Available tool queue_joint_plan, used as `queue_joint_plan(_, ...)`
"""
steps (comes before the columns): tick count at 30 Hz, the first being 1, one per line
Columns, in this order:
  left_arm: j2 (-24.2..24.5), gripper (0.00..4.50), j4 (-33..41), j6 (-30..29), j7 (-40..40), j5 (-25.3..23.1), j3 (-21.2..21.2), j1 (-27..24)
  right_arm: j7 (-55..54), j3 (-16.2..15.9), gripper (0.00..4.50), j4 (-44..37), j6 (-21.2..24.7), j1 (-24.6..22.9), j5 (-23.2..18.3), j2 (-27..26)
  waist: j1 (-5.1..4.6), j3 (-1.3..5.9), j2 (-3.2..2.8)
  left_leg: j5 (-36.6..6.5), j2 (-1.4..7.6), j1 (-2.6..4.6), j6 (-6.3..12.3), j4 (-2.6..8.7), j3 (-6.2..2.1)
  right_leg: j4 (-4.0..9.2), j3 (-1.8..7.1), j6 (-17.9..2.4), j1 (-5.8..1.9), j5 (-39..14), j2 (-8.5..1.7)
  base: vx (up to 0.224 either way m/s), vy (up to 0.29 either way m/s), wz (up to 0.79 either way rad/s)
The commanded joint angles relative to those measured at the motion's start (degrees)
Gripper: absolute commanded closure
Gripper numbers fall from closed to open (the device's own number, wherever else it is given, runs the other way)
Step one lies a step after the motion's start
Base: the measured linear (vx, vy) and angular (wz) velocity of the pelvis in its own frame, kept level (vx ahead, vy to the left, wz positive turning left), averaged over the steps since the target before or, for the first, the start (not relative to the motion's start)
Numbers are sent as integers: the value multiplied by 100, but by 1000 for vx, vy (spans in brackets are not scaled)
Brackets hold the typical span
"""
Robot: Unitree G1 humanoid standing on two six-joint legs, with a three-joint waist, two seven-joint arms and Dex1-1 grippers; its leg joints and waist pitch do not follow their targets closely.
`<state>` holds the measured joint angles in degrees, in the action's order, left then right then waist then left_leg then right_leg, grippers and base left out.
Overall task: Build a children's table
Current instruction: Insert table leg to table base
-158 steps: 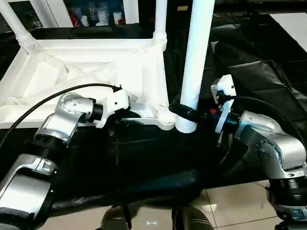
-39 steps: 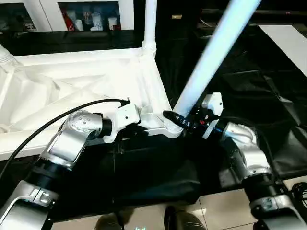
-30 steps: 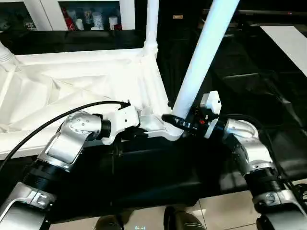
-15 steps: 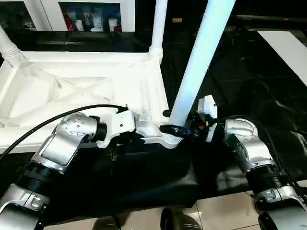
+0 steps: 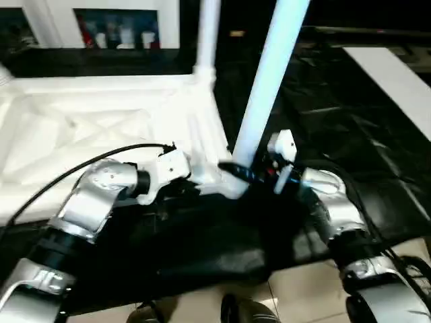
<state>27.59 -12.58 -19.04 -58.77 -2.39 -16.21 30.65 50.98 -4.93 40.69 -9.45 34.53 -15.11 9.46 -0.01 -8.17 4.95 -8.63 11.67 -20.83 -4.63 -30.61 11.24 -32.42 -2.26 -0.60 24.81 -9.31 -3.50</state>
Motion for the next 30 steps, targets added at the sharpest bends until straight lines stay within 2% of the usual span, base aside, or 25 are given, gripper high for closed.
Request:
queue_joint_plan(1,-203,450,-182,-258,297,93,27,-106,-673,51,263,869,346,-317,420,95,-35,138,-48,-2631,132,104,-17,376,-201,614,163,-327,-115,-4342,-429,-61,30,-14)
queue_joint_plan(2,-339,450,-236,-466,531,47,63,-57,-964,82,263,963,308,-273,462,23,-31,131,-78,-2685,129,99,-19,385,-216,624,146,-310,-124,-4349,-434,-61,30,-14)
queue_joint_plan(3,-486,450,-301,-673,801,-21,96,1,-1307,91,263,1101,235,-205,533,-45,-64,121,-77,-2762,129,65,-44,410,-237,621,114,-302,-148,-4266,-423,-61,38,-17)
queue_joint_plan(5,-805,450,-457,-1182,1357,-121,209,133,-1937,144,263,1369,154,-45,606,-182,-120,90,-110,-3170,108,187,-77,397,-265,720,26,-276,-84,-4341,-395,-62,42,-13)
queue_joint_plan(6,-1019,450,-598,-1456,1734,-207,293,245,-2435,244,263,1594,170,110,584,-285,-117,74,-150,-3271,102,221,-76,386,-282,747,-2,-256,-75,-4358,-398,-68,43,-6)
queue_joint_plan(8,-1308,450,-791,-1758,2213,-332,369,407,-3148,433,263,1916,249,346,511,-440,-232,-32,-225,-4060,117,373,-61,445,-348,929,-329,-154,-31,-4246,-232,-90,50,-4)
queue_joint_plan(9,-1445,450,-883,-1852,2380,-372,375,497,-3458,498,263,2062,288,472,493,-513,-289,-54,-255,-4409,159,336,-47,541,-375,897,-492,-103,-126,-3950,-139,-98,59,-6)
queue_joint_plan(10,-1516,450,-942,-1881,2477,-421,353,554,-3606,526,263,2143,304,550,486,-562,2,-55,-432,-5163,474,-378,-33,1144,-321,-628,-412,-362,-827,-2141,-143,-108,18,11)
queue_joint_plan(11,-1526,450,-959,-1880,2501,-441,341,568,-3642,526,263,2160,307,568,496,-571,407,-55,-361,-5020,479,-346,200,1154,44,-849,-185,-265,-616,-1546,-129,-108,18,11)
queue_joint_plan(12,-1577,450,-1052,-1870,2638,-567,264,644,-3842,515,263,2253,321,666,566,-625,182,92,48,-3604,140,320,-14,434,30,9,324,44,-50,-4350,-460,0,-118,18)
queue_joint_plan(13,-1603,450,-1127,-1848,2673,-592,238,681,-3913,548,263,2306,361,732,540,-681,263,-21,49,-1388,-84,225,283,-416,-168,857,498,29,15,-6666,-1064,73,-112,-20)
queue_joint_plan(14,-1607,450,-1156,-1853,2713,-619,211,702,-3977,558,263,2358,375,782,551,-716,300,118,36,-348,-83,-324,252,-209,-442,519,469,-97,-567,-5777,-1052,73,-112,-20)
queue_joint_plan(15,-1607,450,-1156,-1853,2713,-619,211,702,-3977,558,263,2358,375,782,551,-716,300,118,36,-348,-83,-324,252,-209,-442,519,469,-97,-567,-5777,-1052,46,23,-43)
queue_joint_plan(16,-1612,450,-1183,-1885,2751,-638,195,723,-4033,574,263,2453,369,853,561,-769,220,120,-110,-551,63,-211,-73,309,-436,227,71,-561,-419,-2834,-432,34,52,-26)
queue_joint_plan(17,-1606,450,-1193,-1887,2764,-652,191,730,-4043,578,263,2504,361,887,567,-794,183,180,-244,-1383,103,-62,-128,357,-427,148,80,-824,-347,-2083,-354,34,52,-26)
queue_joint_plan(18,-1570,450,-1172,-1872,2748,-687,153,719,-4067,565,263,2530,356,902,592,-798,154,194,-258,-1709,144,21,-120,348,-416,164,120,-971,-294,-1842,-396,0,0,0)
queue_joint_plan(19,-1541,450,-1150,-1860,2713,-696,129,706,-4067,556,263,2548,360,915,607,-800,107,143,-225,-2252,139,-6,-79,393,-396,213,134,-1098,-293,-1984,-410,0,0,0)
queue_joint_plan(20,-1533,450,-1127,-1868,2719,-696,124,694,-4105,573,263,2604,343,946,623,-816,106,124,-223,-2572,130,-21,-124,406,-390,260,145,-1031,-292,-2424,-443,0,0,0)
queue_joint_plan(21,-1533,450,-1116,-1880,2731,-690,124,688,-4135,588,263,2649,327,971,634,-830,106,124,-223,-2572,130,-21,-124,406,-390,260,145,-1031,-292,-2424,-443,0,0,0)
queue_joint_plan(22,-1536,450,-1145,-1879,2766,-683,123,705,-4179,596,263,2710,298,1018,678,-841,94,132,-205,-2772,130,-24,-196,424,-389,311,149,-876,-282,-2809,-472,0,0,0)
queue_joint_plan(24,-1533,450,-1166,-1843,2761,-670,124,712,-4129,555,263,2741,291,1049,736,-844,96,137,-197,-2645,127,-57,-197,455,-386,341,147,-763,-305,-2797,-485,0,0,0)
queue_joint_plan(27,-1524,450,-1166,-1769,2729,-641,144,696,-4048,477,263,2794,225,1096,821,-857,120,127,-174,-2658,132,6,-137,447,-346,398,179,-687,-246,-2935,-516,0,0,0)
queue_joint_plan(30,-1508,450,-1155,-1660,2717,-603,159,679,-3880,512,263,2801,108,1130,800,-889,132,134,-156,-2327,148,-35,-53,475,-321,401,183,-683,-278,-2717,-514,0,0,0)
